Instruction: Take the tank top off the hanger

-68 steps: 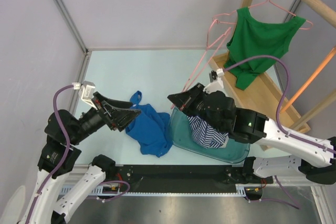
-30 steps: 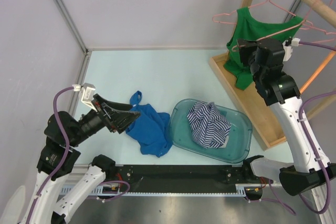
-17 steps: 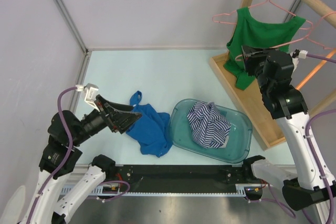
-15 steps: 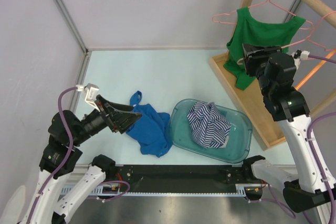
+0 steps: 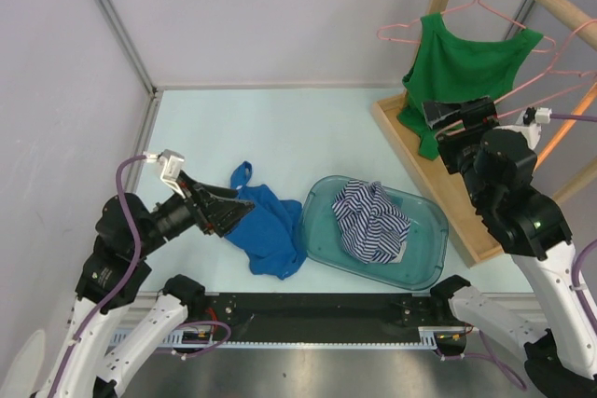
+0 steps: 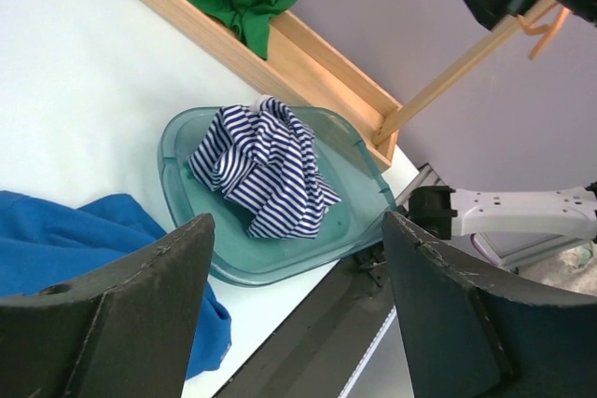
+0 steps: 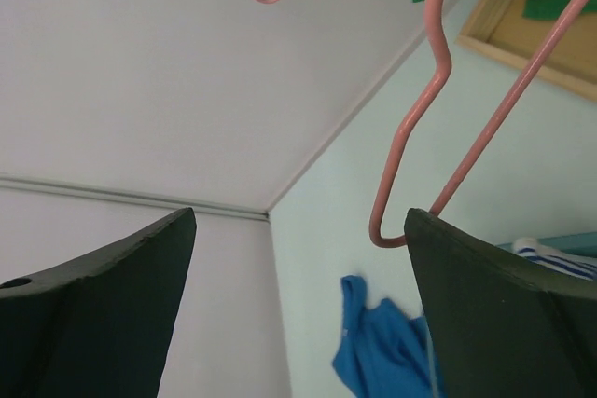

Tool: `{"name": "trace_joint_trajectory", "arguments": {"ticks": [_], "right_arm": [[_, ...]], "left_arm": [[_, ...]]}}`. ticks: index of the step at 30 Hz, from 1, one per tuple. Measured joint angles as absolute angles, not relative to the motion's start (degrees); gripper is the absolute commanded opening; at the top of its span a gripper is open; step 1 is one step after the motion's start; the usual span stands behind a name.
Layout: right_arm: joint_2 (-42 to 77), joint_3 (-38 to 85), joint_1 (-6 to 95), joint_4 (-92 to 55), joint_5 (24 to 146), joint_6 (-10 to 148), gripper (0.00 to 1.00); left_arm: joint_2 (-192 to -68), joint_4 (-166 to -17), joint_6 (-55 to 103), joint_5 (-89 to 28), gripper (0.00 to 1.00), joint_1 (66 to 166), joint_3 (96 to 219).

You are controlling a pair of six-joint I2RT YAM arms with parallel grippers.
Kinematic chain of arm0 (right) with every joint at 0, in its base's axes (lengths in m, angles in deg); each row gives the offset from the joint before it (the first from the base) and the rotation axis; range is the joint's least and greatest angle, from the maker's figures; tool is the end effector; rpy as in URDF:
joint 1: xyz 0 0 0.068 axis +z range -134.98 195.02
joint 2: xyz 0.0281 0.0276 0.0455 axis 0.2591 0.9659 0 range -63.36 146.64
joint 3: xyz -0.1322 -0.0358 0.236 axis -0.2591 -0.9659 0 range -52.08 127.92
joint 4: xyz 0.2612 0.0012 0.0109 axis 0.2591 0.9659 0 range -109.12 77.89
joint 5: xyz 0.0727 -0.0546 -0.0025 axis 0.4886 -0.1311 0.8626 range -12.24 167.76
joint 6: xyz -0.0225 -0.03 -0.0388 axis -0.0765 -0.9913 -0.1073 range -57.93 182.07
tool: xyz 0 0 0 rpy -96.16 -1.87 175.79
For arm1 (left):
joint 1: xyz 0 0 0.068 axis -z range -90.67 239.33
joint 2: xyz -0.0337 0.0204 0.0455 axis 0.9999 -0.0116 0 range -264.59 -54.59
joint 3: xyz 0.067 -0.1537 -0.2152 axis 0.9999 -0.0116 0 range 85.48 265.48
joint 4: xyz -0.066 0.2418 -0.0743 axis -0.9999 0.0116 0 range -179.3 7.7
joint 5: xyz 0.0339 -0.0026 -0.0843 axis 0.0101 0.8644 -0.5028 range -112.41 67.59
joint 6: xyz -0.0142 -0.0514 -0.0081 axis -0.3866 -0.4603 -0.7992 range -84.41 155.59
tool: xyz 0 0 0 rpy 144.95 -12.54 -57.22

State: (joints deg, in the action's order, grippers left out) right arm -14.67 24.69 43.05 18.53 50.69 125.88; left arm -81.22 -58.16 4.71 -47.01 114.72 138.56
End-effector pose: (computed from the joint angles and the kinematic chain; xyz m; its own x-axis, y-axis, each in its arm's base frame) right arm 0.1293 0.0506 0.4625 -0.0848 0.8602 -0.5029 0.1217 0.5099 0.8516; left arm 0.0683 -0.0488 0.3859 -0.4557 -0.3002 -0.8380 0.6184 0.5704 -0.5406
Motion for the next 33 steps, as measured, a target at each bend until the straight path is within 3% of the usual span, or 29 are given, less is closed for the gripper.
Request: {"name": "trace_joint_trajectory", "arguments": {"ticks": [13,24,33], "right_arm": [[-18.78,29.37,45.82,30.38,44.52,107.02,1.00],[-20.24,42.85,45.74,30.95,60.08,91.43,1.00],[-20.16,43.38,44.07,33.55,72.32,88.13,1.00]], "left_arm": [[-85.47,-53.48,6.07,-38.81,0.86,114.72,137.68],[-97.07,-48.89,-5.69,-25.46,0.95,115.07,127.19],[-109.03,-49.83,-16.99,-14.66,0.97,122.04,121.51]]}}
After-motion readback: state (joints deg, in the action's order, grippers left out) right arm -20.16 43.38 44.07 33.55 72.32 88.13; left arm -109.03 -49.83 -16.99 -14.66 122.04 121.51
